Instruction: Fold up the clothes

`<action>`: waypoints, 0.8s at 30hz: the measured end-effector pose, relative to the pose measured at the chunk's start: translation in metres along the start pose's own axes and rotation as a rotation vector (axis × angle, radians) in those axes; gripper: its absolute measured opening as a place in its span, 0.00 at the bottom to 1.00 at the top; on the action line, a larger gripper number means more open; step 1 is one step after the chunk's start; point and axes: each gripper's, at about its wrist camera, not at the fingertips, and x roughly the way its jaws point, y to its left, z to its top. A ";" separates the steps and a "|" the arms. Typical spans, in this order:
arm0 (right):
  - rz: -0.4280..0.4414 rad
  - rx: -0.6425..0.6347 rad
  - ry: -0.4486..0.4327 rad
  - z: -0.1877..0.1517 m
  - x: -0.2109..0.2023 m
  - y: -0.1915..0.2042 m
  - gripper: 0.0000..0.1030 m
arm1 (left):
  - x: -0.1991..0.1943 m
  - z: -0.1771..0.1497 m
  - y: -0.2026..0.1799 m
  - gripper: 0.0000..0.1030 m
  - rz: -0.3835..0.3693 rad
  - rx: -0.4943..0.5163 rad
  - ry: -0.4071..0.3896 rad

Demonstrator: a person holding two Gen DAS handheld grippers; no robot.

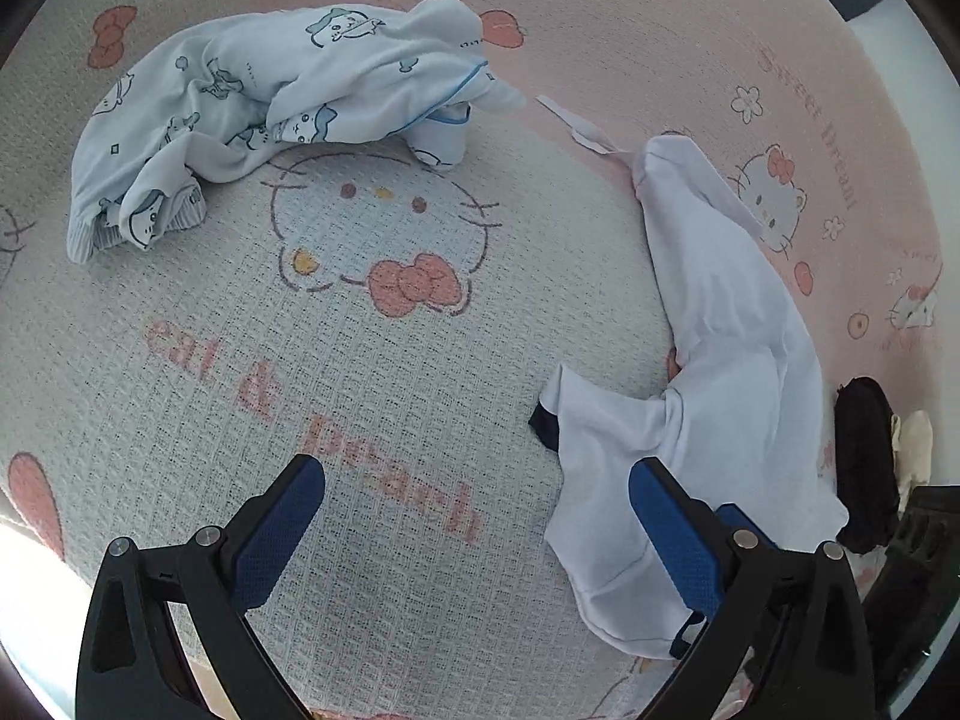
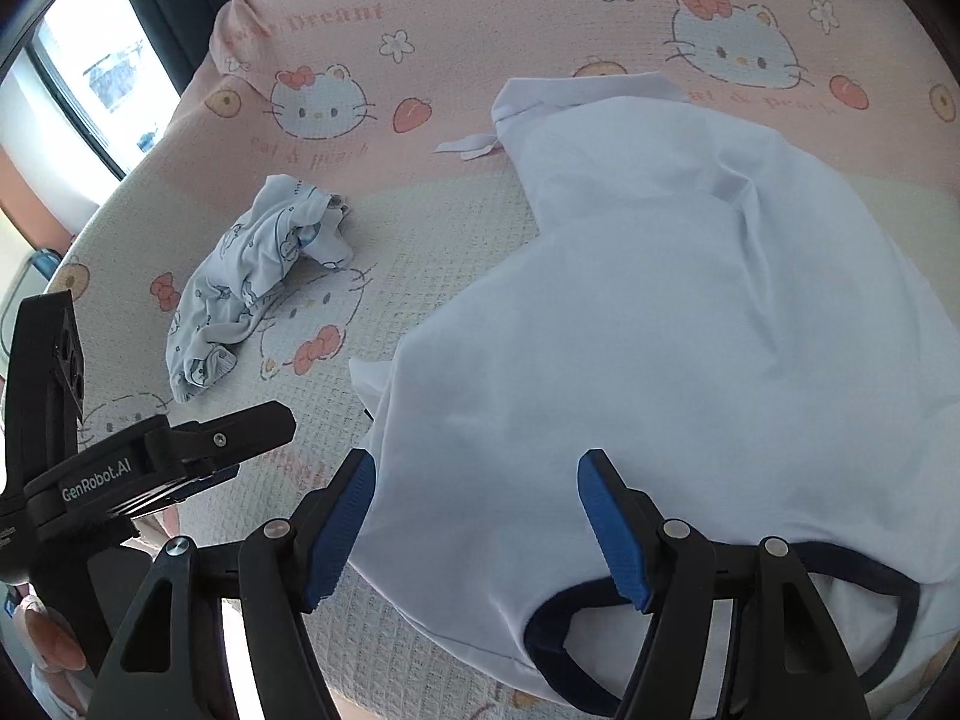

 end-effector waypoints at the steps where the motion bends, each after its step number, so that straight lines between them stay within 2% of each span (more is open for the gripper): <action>1: 0.006 -0.007 0.006 0.001 0.004 0.003 0.67 | -0.001 0.003 0.001 1.00 -0.010 -0.007 0.000; 4: 0.012 -0.046 0.018 0.005 0.015 0.013 0.67 | -0.001 0.011 0.004 1.00 -0.064 -0.028 0.014; 7: -0.044 -0.141 0.011 0.004 0.023 0.023 0.64 | 0.008 0.019 0.003 1.00 -0.153 -0.038 0.077; 8: -0.078 -0.167 0.015 0.003 0.026 0.025 0.47 | 0.011 0.020 0.000 1.00 -0.172 -0.037 0.094; 9: -0.112 -0.193 0.019 0.002 0.030 0.028 0.19 | 0.014 0.021 -0.002 1.00 -0.191 -0.036 0.111; 10: -0.133 -0.194 0.030 0.001 0.033 0.027 0.07 | 0.017 0.022 -0.004 1.00 -0.212 -0.037 0.124; 11: -0.121 -0.170 0.037 0.002 0.033 0.022 0.03 | 0.019 0.023 -0.005 1.00 -0.237 -0.046 0.125; 13: -0.088 -0.114 0.049 0.003 0.033 0.013 0.03 | 0.025 0.024 -0.006 1.00 -0.273 -0.079 0.131; 16: -0.066 -0.047 0.047 0.006 0.026 -0.002 0.03 | 0.032 0.026 -0.006 1.00 -0.267 -0.151 0.130; 20: -0.041 0.023 0.065 0.010 0.021 -0.022 0.02 | 0.045 0.024 -0.014 0.98 -0.320 -0.176 0.177; 22: -0.025 0.045 0.073 0.010 0.018 -0.029 0.02 | 0.052 0.019 -0.019 0.97 -0.324 -0.179 0.212; 24: -0.034 0.031 0.073 0.009 0.015 -0.031 0.02 | 0.051 0.012 -0.026 0.97 -0.310 -0.156 0.206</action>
